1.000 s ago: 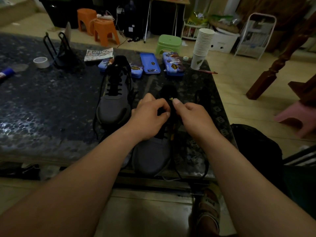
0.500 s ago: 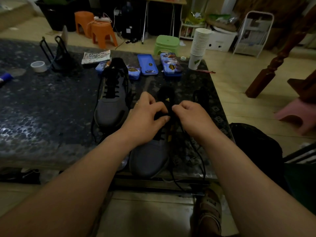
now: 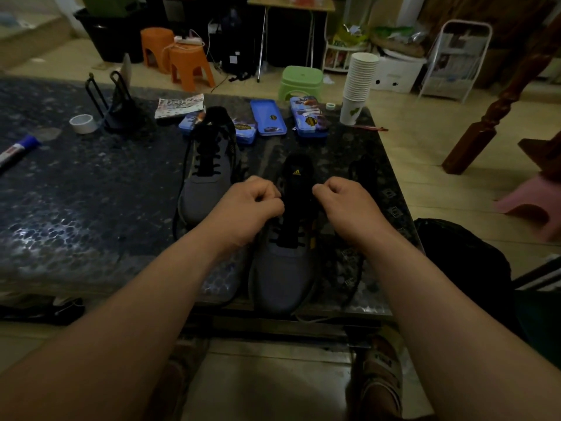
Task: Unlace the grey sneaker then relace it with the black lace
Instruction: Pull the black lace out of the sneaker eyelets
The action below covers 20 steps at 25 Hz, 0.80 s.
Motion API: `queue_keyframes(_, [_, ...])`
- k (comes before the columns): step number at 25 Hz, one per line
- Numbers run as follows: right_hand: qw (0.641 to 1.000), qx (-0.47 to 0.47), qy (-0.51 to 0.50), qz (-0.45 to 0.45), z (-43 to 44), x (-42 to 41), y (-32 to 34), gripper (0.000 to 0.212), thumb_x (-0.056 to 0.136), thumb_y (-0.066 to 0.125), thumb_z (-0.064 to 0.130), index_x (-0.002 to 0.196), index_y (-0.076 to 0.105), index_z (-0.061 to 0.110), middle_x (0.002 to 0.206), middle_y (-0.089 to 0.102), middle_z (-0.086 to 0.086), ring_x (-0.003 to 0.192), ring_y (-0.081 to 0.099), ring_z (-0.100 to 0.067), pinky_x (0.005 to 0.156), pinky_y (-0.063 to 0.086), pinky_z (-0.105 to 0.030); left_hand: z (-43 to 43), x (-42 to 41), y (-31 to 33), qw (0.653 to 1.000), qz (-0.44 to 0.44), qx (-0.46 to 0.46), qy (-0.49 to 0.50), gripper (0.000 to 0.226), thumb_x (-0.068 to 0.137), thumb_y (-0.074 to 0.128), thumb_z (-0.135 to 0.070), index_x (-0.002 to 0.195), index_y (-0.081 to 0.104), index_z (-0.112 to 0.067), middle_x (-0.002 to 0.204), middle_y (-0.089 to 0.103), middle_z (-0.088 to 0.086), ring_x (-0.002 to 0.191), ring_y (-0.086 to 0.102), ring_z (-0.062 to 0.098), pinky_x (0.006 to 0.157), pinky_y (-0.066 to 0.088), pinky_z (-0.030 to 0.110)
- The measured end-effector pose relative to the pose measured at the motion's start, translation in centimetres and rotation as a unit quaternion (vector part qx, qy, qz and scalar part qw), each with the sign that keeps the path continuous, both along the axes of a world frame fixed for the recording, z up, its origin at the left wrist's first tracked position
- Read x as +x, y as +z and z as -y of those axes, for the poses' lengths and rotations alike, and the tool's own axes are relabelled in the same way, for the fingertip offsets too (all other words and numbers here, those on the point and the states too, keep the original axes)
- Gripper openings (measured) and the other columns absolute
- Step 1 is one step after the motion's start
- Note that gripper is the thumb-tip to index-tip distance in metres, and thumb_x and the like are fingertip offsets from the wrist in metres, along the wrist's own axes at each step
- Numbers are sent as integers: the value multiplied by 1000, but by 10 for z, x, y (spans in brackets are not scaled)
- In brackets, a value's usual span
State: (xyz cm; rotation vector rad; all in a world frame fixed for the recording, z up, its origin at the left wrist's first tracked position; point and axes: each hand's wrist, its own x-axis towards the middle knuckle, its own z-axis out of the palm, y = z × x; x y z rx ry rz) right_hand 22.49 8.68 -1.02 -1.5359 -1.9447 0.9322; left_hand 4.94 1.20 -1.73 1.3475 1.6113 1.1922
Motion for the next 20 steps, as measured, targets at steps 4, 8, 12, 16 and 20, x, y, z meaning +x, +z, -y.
queue_keyframes(4, [1000, 15, -25, 4, 8, 1, 2, 38, 102, 55, 46, 87, 65, 12, 80, 65, 0, 73, 59, -16, 65, 44, -34, 11, -1, 5, 982, 149, 56, 96, 34, 97, 63, -21, 66, 60, -6, 77, 61, 20, 78, 58, 21, 78, 44, 35])
queue_keyframes(8, [992, -3, -109, -70, 39, 4, 8, 47, 104, 50, 50, 80, 66, 14, 71, 64, 0, 59, 59, -15, 50, 39, -27, 39, 3, 12, 998, 17, 34, -40, 16, 95, 69, -13, 81, 70, -7, 66, 61, 2, 62, 52, 6, 61, 40, 18])
queue_keyframes(12, [932, -267, -43, -240, 69, -14, -2, 34, 103, 58, 42, 90, 71, 13, 60, 51, 3, 44, 40, -8, 39, 27, -20, 66, 0, -1, 973, -121, -56, -187, 18, 91, 66, -35, 80, 76, -26, 85, 71, -6, 85, 66, 8, 86, 51, 36])
queue_keyframes(16, [976, -143, -26, -162, 74, -13, -5, 31, 104, 57, 32, 84, 70, 13, 63, 59, 1, 47, 50, -11, 47, 41, -25, 66, 3, -1, 986, -107, -88, -89, 32, 108, 48, -35, 99, 78, -26, 95, 72, -4, 92, 65, 12, 95, 51, 39])
queue_keyframes(20, [999, 20, 23, -24, 84, 2, 2, 34, 106, 53, 37, 84, 69, 17, 74, 68, -2, 71, 65, -19, 67, 52, -39, 56, 12, 0, 986, -90, -98, -102, 38, 106, 41, -40, 98, 72, -19, 99, 70, 0, 92, 63, 15, 94, 51, 44])
